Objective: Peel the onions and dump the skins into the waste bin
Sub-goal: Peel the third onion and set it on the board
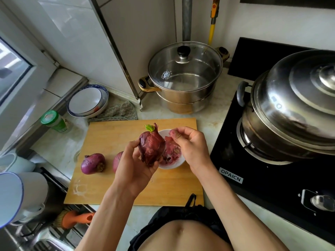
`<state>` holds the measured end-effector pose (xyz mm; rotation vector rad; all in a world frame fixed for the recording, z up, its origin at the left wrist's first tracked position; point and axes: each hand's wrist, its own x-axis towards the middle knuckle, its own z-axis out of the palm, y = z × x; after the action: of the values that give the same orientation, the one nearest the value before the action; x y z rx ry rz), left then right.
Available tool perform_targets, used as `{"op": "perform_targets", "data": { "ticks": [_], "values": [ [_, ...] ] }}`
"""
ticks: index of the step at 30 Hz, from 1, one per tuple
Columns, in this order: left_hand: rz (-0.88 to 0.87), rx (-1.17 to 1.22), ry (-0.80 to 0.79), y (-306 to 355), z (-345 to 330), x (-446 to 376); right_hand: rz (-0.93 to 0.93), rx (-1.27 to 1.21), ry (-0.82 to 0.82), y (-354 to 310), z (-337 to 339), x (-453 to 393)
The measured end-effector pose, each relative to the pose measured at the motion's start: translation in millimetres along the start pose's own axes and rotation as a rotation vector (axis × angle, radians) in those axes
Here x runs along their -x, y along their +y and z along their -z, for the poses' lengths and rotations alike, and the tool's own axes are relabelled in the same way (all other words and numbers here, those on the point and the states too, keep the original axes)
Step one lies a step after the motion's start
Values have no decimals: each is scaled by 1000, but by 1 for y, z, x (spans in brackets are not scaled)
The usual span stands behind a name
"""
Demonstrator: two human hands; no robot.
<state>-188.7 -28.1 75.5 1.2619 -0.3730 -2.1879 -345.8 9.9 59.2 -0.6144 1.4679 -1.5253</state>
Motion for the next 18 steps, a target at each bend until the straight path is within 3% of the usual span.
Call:
{"op": "perform_targets", "data": {
  "ticks": [18],
  "values": [
    [-12, 169, -2, -5, 10, 8, 44, 10, 53, 15, 5, 8]
  ]
}}
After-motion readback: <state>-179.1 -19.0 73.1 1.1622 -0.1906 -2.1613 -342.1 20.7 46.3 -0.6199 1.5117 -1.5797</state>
